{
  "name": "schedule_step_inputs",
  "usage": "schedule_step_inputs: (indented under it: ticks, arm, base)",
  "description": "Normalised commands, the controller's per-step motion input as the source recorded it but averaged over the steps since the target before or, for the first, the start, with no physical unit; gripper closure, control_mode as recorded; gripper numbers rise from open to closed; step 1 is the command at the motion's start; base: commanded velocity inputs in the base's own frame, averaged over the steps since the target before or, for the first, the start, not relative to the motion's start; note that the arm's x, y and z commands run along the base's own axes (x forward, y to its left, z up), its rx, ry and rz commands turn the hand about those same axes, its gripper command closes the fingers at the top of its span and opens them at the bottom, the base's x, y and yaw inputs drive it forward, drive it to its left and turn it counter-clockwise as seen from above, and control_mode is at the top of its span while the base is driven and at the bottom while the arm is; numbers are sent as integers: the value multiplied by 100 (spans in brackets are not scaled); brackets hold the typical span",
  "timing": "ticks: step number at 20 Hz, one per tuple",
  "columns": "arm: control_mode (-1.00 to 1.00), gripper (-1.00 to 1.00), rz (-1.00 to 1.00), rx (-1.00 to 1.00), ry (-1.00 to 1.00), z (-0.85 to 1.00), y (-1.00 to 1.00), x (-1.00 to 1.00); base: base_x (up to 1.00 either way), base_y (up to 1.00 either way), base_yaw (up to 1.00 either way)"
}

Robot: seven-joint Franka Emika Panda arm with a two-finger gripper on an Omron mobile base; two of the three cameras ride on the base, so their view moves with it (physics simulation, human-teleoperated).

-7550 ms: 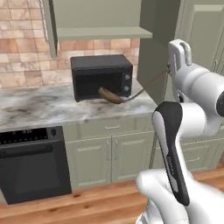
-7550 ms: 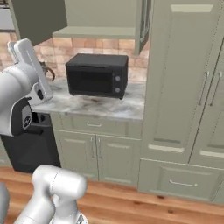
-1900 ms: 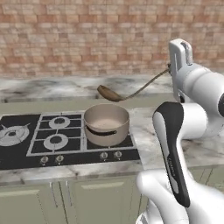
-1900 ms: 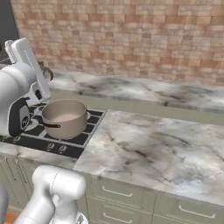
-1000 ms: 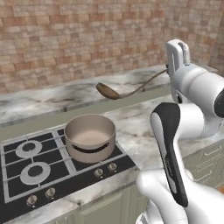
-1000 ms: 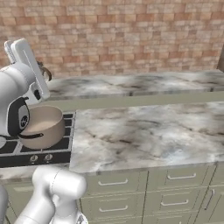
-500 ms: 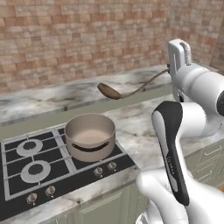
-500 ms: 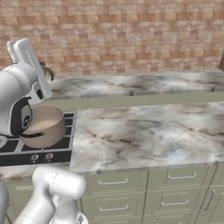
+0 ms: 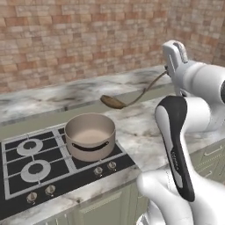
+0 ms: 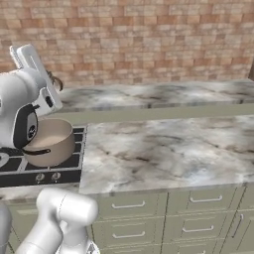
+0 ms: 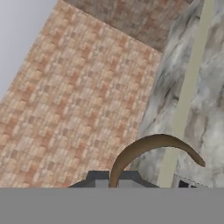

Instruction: Open the cabinet and move the ladle to the pot. Then close the cabinet.

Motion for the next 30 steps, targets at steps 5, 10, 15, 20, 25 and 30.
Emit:
schedule_step_inputs:
  ticks: [5, 10, 15, 20, 25, 30]
  arm:
    - [-100, 100, 4, -16, 2, -3, 0, 2]
    - [-100, 100, 0, -3, -19, -34, 0, 0]
    - [-100, 100, 0, 0, -29, -40, 0, 0]
    - [-100, 100, 0, 0, -2, -5, 0, 26]
    - [-100, 100, 0, 0, 0, 0, 0, 22]
    - [-100, 100, 0, 0, 15, 0, 4, 8]
  base:
    - [0, 0, 0]
    - [0, 0, 0]
    - [0, 0, 0]
    - [0, 0, 0]
    - [0, 0, 0]
    - [0, 0, 0]
